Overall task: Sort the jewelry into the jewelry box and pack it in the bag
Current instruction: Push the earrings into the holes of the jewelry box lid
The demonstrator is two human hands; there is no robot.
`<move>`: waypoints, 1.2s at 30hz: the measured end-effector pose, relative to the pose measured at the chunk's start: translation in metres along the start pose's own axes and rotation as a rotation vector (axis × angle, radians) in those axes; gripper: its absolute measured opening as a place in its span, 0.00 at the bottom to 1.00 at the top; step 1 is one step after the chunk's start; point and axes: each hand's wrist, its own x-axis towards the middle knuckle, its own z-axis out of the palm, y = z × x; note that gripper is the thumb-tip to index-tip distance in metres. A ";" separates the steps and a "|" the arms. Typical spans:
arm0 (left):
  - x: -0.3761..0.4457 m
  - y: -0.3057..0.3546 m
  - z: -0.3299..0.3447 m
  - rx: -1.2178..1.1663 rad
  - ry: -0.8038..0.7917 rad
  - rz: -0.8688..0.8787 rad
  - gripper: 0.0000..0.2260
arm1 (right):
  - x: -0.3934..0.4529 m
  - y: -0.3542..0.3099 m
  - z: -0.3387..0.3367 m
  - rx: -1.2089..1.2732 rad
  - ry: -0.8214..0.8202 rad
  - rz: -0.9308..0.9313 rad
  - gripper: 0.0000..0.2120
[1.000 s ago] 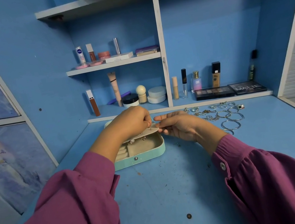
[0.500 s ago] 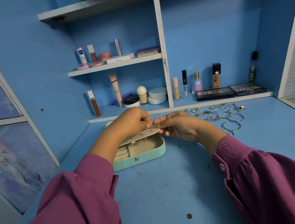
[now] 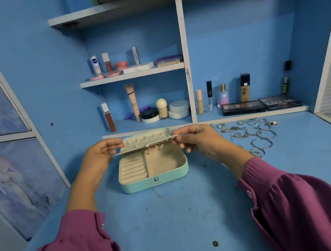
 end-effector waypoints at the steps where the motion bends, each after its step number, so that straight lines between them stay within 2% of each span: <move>1: 0.000 -0.005 0.000 -0.006 -0.020 -0.013 0.26 | 0.000 0.001 0.001 -0.034 0.026 -0.029 0.07; 7: -0.002 -0.011 -0.003 -0.019 -0.047 0.024 0.22 | 0.002 0.009 0.006 -0.223 0.150 -0.188 0.06; 13: -0.008 -0.008 0.007 0.049 -0.056 0.116 0.16 | 0.003 0.012 0.008 -0.441 0.190 -0.272 0.10; 21: -0.011 -0.003 0.024 0.039 -0.008 0.178 0.12 | 0.003 0.012 0.006 -0.546 0.178 -0.301 0.08; 30: -0.008 -0.003 0.025 -0.026 0.041 0.155 0.10 | 0.003 0.014 0.012 -0.469 0.215 -0.342 0.09; 36: -0.011 0.004 0.029 -0.190 0.109 0.085 0.11 | 0.003 0.009 0.017 -0.361 0.259 -0.336 0.04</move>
